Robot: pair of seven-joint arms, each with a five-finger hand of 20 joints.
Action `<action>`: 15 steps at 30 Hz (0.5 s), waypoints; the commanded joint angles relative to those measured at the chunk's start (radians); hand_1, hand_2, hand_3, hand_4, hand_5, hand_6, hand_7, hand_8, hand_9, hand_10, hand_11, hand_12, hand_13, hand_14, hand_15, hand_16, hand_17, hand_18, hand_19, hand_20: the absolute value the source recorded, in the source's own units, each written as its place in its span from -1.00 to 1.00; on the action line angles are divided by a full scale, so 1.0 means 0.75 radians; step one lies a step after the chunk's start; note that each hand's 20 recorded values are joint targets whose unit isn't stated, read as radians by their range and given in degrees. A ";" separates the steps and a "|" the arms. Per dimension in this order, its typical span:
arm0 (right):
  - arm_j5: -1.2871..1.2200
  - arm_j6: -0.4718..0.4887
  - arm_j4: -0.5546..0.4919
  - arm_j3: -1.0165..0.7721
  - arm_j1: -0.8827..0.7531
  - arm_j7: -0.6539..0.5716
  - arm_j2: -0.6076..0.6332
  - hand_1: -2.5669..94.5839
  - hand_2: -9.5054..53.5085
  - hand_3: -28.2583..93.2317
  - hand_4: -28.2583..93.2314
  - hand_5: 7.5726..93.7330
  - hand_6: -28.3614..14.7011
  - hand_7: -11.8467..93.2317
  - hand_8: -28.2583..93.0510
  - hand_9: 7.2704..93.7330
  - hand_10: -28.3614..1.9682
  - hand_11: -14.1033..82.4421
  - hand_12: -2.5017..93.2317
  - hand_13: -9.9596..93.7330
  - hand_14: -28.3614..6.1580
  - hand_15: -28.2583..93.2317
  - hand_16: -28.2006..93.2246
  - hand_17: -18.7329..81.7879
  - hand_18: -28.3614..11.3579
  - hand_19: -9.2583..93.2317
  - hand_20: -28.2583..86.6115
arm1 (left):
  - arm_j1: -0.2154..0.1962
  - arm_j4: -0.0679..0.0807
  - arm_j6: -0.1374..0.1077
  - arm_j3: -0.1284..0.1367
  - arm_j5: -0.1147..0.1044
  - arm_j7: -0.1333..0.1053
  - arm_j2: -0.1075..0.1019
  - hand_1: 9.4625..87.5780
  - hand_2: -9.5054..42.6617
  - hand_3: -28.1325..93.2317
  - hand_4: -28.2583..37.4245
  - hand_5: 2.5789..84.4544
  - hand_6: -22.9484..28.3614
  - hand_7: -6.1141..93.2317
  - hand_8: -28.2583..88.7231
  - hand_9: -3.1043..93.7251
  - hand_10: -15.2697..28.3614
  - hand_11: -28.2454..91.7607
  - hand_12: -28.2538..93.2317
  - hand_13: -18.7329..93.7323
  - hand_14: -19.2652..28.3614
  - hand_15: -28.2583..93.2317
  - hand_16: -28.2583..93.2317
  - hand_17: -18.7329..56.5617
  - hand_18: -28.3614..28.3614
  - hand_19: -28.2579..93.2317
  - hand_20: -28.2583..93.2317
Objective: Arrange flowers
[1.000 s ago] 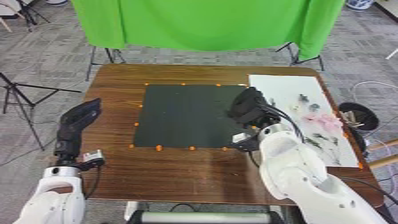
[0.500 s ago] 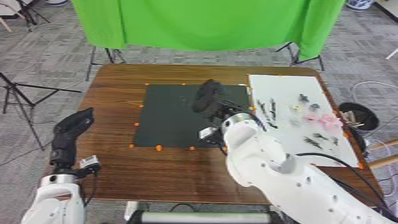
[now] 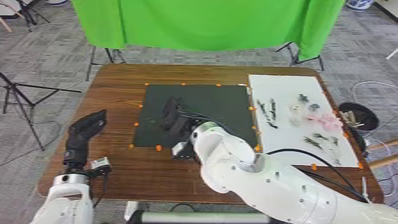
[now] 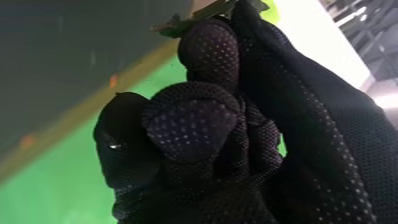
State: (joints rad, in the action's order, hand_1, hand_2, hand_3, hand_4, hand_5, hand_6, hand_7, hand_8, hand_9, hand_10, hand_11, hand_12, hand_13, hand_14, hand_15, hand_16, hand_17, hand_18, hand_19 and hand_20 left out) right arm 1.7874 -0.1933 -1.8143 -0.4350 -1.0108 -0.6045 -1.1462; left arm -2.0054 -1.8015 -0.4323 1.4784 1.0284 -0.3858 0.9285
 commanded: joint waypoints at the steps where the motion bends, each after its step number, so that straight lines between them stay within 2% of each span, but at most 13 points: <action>1: -0.067 -0.107 0.074 0.019 0.021 -0.021 -0.073 0.21 -1.00 0.50 -0.13 0.59 0.06 -0.16 -0.16 0.89 0.12 -0.17 0.14 1.00 0.59 0.40 -0.03 0.81 0.15 0.91 0.18 | 0.027 0.006 0.029 -0.036 0.017 0.040 0.007 -0.57 -0.91 0.64 -0.81 0.08 -0.02 -0.52 -0.66 -0.08 0.28 -0.22 -0.37 -0.03 0.48 -0.23 -0.54 -0.34 0.36 -0.34 -0.31; 3: -0.100 -0.143 0.096 0.017 0.017 -0.030 -0.085 0.21 -1.00 0.50 -0.13 0.58 0.06 -0.14 -0.17 0.89 0.12 -0.16 0.14 1.00 0.59 0.40 -0.03 0.81 0.15 0.91 0.18 | 0.022 0.003 0.032 -0.036 0.018 0.046 0.012 -0.57 -0.91 0.64 -0.81 0.08 -0.02 -0.53 -0.66 -0.08 0.28 -0.22 -0.37 -0.03 0.48 -0.23 -0.54 -0.34 0.36 -0.34 -0.31; 5: -0.118 -0.181 0.121 0.013 0.010 -0.036 -0.095 0.21 -1.00 0.50 -0.13 0.58 0.06 -0.12 -0.18 0.89 0.12 -0.16 0.14 1.00 0.59 0.40 -0.04 0.81 0.15 0.91 0.18 | 0.028 0.009 0.036 -0.044 0.018 0.048 0.018 -0.57 -0.91 0.64 -0.81 0.08 -0.02 -0.53 -0.66 -0.08 0.28 -0.22 -0.37 -0.03 0.48 -0.23 -0.54 -0.34 0.37 -0.34 -0.31; 12: -0.244 -0.321 0.165 0.015 -0.011 -0.073 -0.111 0.21 -1.00 0.50 -0.14 0.54 0.06 -0.06 -0.22 0.88 0.11 -0.15 0.11 1.00 0.58 0.38 -0.06 0.82 0.18 0.88 0.16 | 0.024 0.009 0.040 -0.062 0.002 0.045 0.041 -0.57 -0.91 0.64 -0.81 0.08 -0.02 -0.53 -0.66 -0.08 0.27 -0.22 -0.36 -0.03 0.47 -0.23 -0.54 -0.34 0.37 -0.34 -0.31; 15: -0.287 -0.373 0.182 0.012 -0.016 -0.080 -0.116 0.22 -1.00 0.49 -0.15 0.53 0.06 -0.03 -0.25 0.88 0.10 -0.15 0.08 1.00 0.57 0.36 -0.08 0.84 0.20 0.83 0.14 | 0.049 0.022 0.056 -0.080 0.012 0.057 0.050 -0.57 -0.91 0.64 -0.80 0.08 -0.02 -0.53 -0.66 -0.08 0.27 -0.23 -0.36 -0.03 0.48 -0.23 -0.54 -0.34 0.37 -0.34 -0.31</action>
State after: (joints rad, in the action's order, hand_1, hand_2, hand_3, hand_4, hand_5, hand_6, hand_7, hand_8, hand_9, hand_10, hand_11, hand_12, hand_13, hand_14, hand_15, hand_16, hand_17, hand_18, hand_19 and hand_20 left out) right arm 1.6285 -0.4011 -1.7054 -0.4195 -1.0084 -0.6439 -1.2196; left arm -1.9787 -1.8013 -0.4133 1.4463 1.0343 -0.3631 0.9389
